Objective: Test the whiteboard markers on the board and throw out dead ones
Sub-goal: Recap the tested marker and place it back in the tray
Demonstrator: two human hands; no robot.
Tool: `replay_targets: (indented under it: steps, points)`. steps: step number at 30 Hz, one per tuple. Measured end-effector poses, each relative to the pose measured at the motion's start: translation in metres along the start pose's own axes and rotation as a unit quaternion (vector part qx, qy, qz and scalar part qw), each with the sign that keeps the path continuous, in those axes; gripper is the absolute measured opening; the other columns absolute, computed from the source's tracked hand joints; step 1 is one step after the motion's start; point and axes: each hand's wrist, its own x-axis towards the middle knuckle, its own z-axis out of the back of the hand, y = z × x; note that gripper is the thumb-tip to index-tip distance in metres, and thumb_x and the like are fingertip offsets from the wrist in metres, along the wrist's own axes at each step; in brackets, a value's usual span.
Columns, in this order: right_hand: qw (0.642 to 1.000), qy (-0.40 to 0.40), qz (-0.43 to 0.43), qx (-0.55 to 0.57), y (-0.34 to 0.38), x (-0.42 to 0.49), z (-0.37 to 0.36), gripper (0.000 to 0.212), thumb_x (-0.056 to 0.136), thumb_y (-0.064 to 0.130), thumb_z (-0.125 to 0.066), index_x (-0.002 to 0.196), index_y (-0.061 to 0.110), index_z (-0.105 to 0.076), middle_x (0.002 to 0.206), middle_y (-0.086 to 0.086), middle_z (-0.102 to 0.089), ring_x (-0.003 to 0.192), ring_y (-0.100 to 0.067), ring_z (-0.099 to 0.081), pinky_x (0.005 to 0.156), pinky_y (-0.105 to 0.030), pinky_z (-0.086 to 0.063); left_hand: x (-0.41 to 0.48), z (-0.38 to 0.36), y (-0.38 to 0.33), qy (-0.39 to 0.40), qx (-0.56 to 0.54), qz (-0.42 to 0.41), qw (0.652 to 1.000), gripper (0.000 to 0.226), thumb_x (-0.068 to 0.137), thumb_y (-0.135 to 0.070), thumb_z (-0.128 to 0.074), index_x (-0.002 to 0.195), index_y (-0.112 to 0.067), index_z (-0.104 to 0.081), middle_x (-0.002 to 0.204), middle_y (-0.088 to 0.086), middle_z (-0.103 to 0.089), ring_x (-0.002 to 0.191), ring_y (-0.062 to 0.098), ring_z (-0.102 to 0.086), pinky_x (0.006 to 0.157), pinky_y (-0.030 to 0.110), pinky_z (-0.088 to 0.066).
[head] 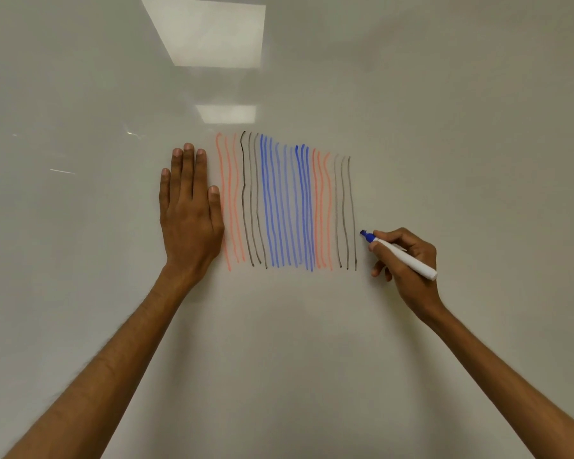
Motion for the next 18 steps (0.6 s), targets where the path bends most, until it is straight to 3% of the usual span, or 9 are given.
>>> replay_targets:
  steps: [5, 14, 18]
  points:
    - [1.0, 0.005, -0.028, -0.007, -0.007, -0.025, 0.005, 0.005, 0.089, 0.002, -0.067, 0.093, -0.002, -0.068, 0.099, -0.006, -0.074, 0.052, -0.027, -0.065, 0.044, -0.024, -0.047, -0.004, 0.004, -0.001, 0.015, -0.023, 0.018, 0.999, 0.052, 0.108, -0.021, -0.028, 0.157, -0.005, -0.019, 0.164, 0.011, -0.018, 0.153, 0.021, -0.01, 0.125, 0.034, -0.004]
    - [0.996, 0.023, -0.081, -0.013, -0.009, -0.06, 0.008, 0.005, 0.091, 0.003, -0.066, 0.093, -0.001, -0.069, 0.099, -0.009, -0.072, 0.051, -0.027, -0.063, 0.045, -0.021, -0.045, -0.023, 0.016, -0.008, 0.046, -0.077, 0.052, 0.995, 0.052, 0.107, -0.018, -0.029, 0.156, -0.004, -0.02, 0.164, 0.012, -0.018, 0.153, 0.021, -0.01, 0.126, 0.034, -0.006]
    - [0.989, 0.04, -0.144, 0.003, -0.011, -0.086, 0.002, 0.006, 0.091, 0.005, -0.067, 0.097, 0.004, -0.07, 0.092, -0.01, -0.073, 0.047, -0.028, -0.061, 0.042, -0.025, -0.044, -0.058, 0.026, -0.024, 0.052, -0.127, 0.103, 0.985, 0.047, 0.105, -0.013, -0.035, 0.151, -0.001, -0.034, 0.161, 0.015, -0.026, 0.151, 0.026, -0.019, 0.124, 0.027, -0.009]
